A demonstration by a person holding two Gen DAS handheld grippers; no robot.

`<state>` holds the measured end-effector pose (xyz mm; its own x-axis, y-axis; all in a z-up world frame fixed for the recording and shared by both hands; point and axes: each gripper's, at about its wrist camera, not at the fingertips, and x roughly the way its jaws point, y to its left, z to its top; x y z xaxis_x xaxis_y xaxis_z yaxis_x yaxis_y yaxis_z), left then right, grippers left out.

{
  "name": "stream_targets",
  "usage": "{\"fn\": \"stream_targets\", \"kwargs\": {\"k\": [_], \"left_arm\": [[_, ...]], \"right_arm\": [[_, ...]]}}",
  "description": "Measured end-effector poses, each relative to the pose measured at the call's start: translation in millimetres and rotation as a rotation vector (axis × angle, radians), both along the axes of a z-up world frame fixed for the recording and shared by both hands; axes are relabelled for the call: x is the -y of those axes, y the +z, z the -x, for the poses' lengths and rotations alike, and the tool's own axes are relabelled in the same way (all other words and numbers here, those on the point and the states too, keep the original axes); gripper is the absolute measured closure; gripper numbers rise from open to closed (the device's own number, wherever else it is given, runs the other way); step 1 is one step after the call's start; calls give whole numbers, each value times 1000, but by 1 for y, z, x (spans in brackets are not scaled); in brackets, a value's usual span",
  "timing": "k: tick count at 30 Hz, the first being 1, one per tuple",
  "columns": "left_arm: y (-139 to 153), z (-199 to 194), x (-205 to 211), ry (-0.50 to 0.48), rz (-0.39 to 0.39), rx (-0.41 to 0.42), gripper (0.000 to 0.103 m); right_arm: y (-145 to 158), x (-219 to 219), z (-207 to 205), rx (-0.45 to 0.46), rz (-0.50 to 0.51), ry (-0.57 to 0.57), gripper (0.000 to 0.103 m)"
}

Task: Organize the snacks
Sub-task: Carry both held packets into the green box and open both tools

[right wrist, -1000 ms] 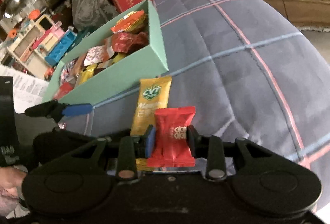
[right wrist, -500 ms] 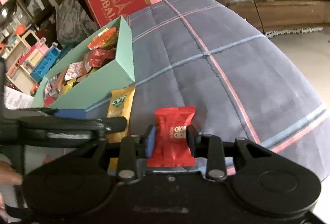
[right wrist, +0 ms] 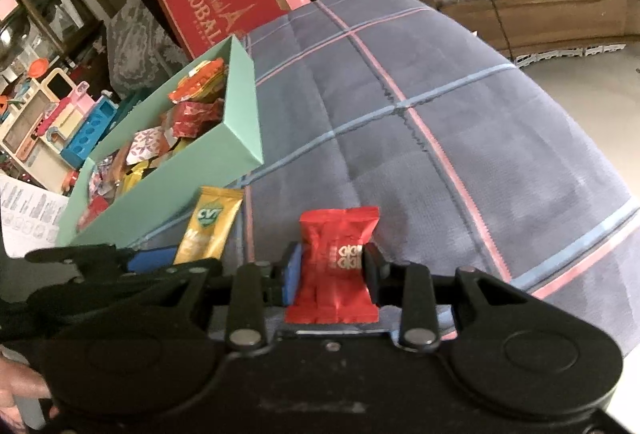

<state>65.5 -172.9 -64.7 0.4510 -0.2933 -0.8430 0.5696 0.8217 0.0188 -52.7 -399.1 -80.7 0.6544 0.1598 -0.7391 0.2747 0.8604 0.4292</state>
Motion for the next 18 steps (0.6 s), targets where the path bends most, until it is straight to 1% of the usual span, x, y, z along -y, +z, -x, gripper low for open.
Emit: {"fn": "stream_targets", "kwargs": {"k": [4,10,12,15,18], "left_arm": [[16,-2,-20,25,39,14,69],[53,-11,-46,80,123,69,69],[65,-21,-52,107,145,91,69],[78,-46,-60,163,163,119,69],[84,-78,-66,219,191,102,69]], "right_arm": [[7,-7,-7,14,-7,11,71],[35,-15,-25,73,1,44,71],[46,-18,-36,95,2,58,71],[62,-23,-57,130,11,88,71],[73,-33,-83,151,36,129,71]]}}
